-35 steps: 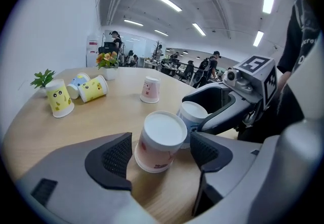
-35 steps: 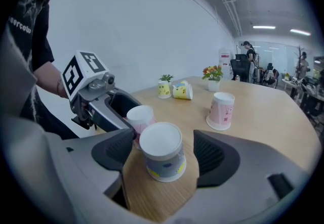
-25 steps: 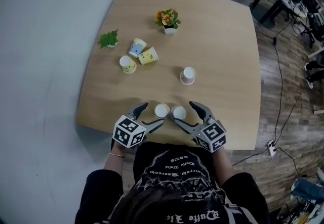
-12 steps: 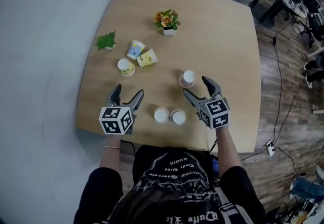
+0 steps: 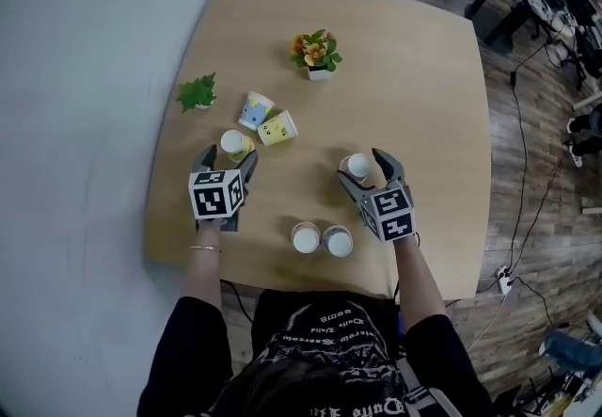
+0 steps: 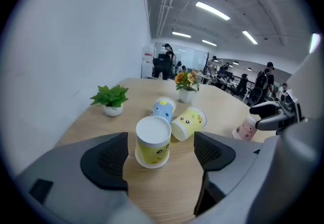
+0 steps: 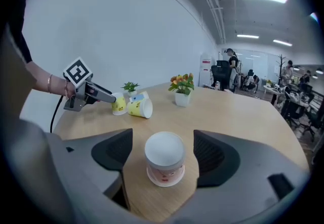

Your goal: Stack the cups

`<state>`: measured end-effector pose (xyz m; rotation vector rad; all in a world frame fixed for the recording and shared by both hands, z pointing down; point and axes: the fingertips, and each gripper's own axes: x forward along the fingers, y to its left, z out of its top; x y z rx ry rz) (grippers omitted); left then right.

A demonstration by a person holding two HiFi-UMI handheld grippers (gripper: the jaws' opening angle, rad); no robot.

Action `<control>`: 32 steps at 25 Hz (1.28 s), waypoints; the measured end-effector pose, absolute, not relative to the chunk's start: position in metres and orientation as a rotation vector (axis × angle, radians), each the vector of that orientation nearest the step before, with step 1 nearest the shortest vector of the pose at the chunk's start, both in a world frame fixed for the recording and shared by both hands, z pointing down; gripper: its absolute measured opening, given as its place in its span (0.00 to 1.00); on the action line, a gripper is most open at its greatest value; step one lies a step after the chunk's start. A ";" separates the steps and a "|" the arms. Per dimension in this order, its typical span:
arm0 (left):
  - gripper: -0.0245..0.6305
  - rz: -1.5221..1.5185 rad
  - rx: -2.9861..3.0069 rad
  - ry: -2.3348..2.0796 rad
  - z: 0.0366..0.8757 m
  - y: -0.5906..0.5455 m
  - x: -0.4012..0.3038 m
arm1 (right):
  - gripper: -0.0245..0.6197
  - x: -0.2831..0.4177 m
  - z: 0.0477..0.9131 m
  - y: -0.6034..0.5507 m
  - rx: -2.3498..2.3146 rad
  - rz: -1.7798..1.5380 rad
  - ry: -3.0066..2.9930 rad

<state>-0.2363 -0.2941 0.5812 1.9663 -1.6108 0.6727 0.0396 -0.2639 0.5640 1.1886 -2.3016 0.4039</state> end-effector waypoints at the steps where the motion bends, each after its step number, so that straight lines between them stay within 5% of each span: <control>1: 0.68 0.705 1.959 -1.594 0.586 -0.298 -0.238 | 0.65 0.038 0.566 -0.266 1.177 0.413 -2.302; 5: 0.67 0.693 1.969 -1.564 0.593 -0.313 -0.243 | 0.62 0.033 0.573 -0.268 1.129 0.412 -2.286; 8: 0.67 0.752 2.020 -1.541 0.600 -0.317 -0.239 | 0.49 0.028 0.577 -0.268 1.087 0.396 -2.286; 9: 0.62 0.779 2.034 -1.560 0.601 -0.318 -0.240 | 0.46 0.027 0.577 -0.267 1.081 0.388 -2.286; 10: 0.45 0.796 2.041 -1.580 0.601 -0.318 -0.241 | 0.46 0.027 0.578 -0.267 1.080 0.384 -2.286; 11: 0.44 0.799 2.044 -1.587 0.601 -0.318 -0.241 | 0.46 0.027 0.578 -0.267 1.081 0.383 -2.287; 32: 0.44 0.689 2.188 -1.476 0.549 -0.268 -0.207 | 0.45 0.056 0.527 -0.210 1.055 0.258 -2.326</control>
